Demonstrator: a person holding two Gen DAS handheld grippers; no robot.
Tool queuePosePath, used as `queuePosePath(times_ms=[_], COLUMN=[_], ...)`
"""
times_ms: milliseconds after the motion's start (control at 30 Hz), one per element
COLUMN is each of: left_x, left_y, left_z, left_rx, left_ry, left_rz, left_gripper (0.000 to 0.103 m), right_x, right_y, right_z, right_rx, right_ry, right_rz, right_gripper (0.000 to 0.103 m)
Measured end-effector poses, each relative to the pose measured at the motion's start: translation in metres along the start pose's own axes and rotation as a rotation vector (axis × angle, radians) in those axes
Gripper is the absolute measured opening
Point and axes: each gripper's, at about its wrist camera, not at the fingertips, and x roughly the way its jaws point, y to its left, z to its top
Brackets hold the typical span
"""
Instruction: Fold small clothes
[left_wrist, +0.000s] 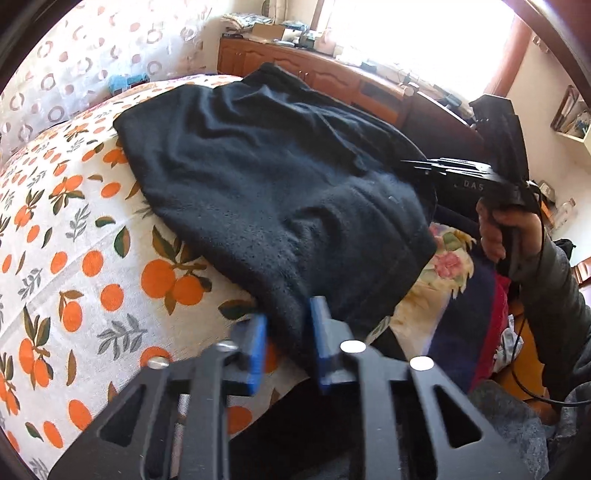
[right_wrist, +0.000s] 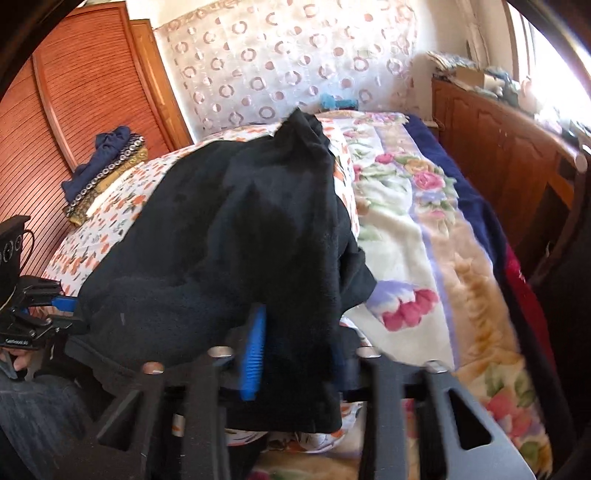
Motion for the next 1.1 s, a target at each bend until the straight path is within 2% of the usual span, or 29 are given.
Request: queuePosePath(times_ms=[67,233,367,467,667,733,867,900,967,1000,1033,1067,1100], left_x=[-0.004,-0.033,-0.06,-0.066,-0.034,-0.019,0.005,0.011,0.021,0.022,0.024,0.024,0.023], left_y=[0.001,0.006,0.017,0.041,0.111,0.127,0.148,0.152,0.157,0.157,0.159,0.161,0.162], left_z=[0.004,0.026,0.065,0.099,0.144,0.151,0.155,0.157,0.16,0.161,0.163,0.165,0.167], left_rx=[0.005,-0.003,0.002,-0.033,-0.159,-0.192,-0.216,-0.216,-0.203,-0.197,-0.185,-0.173,-0.167], left_ry=[-0.013,-0.097,-0.191,-0.23,-0.188,-0.163,-0.127,-0.119,-0.103,-0.101,-0.104,-0.112,-0.118], left_rz=[-0.003,-0.04,-0.053,-0.052,0.016,0.025,0.037,0.035,0.049,0.06,0.071,0.076,0.075], left_gripper=[0.008,0.006,0.006,0.006,0.006,0.006,0.006,0.006,0.013,0.017,0.028,0.038,0.043], right_x=[-0.004,-0.02,-0.036,-0.027,0.035,0.055,0.092,0.097,0.105,0.106,0.103,0.097,0.089], right_y=[0.005,0.009,0.009,0.008,0.001,0.004,0.01,0.01,0.009,0.01,0.008,0.007,0.007], right_z=[0.001,0.013,0.047,0.087,0.163,0.178,0.187,0.189,0.188,0.19,0.19,0.188,0.189], right_rx=[-0.033,-0.072,-0.084,-0.096,-0.07,-0.069,-0.079,-0.075,-0.071,-0.072,-0.068,-0.063,-0.058], right_ry=[-0.012,-0.066,-0.134,-0.143,-0.041,-0.015,0.036,0.053,0.061,0.051,0.034,0.008,-0.017], right_rz=[0.004,0.044,0.066,0.056,0.026,0.023,0.001,-0.009,-0.023,-0.032,-0.048,-0.066,-0.08], right_gripper=[0.014,0.012,0.011,0.011,0.011,0.011,0.012,0.016,0.019,0.025,0.029,0.04,0.048])
